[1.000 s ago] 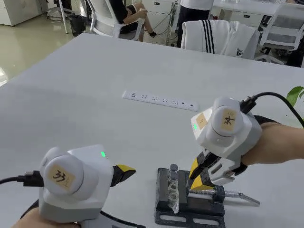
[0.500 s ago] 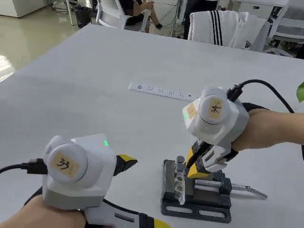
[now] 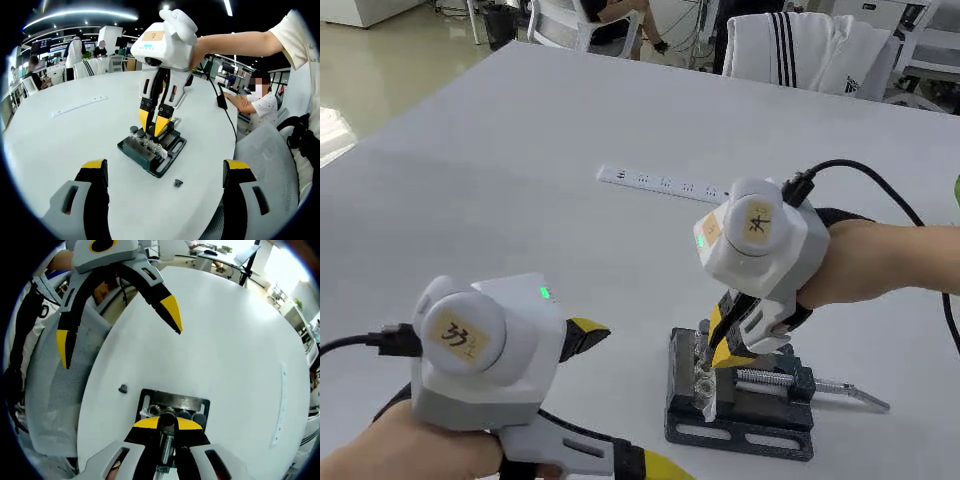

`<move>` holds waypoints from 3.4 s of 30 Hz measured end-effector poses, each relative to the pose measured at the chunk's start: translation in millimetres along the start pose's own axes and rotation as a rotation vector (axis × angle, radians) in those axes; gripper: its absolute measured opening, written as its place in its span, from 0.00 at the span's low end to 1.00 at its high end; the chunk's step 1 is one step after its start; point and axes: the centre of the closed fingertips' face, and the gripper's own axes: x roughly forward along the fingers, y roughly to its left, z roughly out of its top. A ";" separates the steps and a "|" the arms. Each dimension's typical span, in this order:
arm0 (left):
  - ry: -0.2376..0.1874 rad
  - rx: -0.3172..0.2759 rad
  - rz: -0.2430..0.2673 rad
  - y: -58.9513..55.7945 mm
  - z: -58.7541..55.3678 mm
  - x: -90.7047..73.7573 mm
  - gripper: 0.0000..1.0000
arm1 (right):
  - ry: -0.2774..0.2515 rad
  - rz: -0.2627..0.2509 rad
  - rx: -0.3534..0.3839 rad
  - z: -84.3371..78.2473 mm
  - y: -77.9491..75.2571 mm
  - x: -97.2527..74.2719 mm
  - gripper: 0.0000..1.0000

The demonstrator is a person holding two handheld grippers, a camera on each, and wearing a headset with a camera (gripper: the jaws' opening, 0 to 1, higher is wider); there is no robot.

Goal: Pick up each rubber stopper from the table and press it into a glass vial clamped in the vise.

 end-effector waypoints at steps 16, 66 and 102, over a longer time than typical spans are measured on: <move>-0.003 -0.018 -0.004 0.0 -3.7 1.0 0.93 | 0.018 0.005 0.005 -2.5 -1.2 5.1 0.06; -0.009 -0.028 -0.006 1.7 -5.6 -0.7 0.92 | 0.150 0.039 0.048 1.1 -3.3 11.2 0.04; -0.012 -0.040 -0.015 1.4 -6.4 5.2 0.92 | 0.167 0.008 0.069 -0.8 -2.0 11.3 0.03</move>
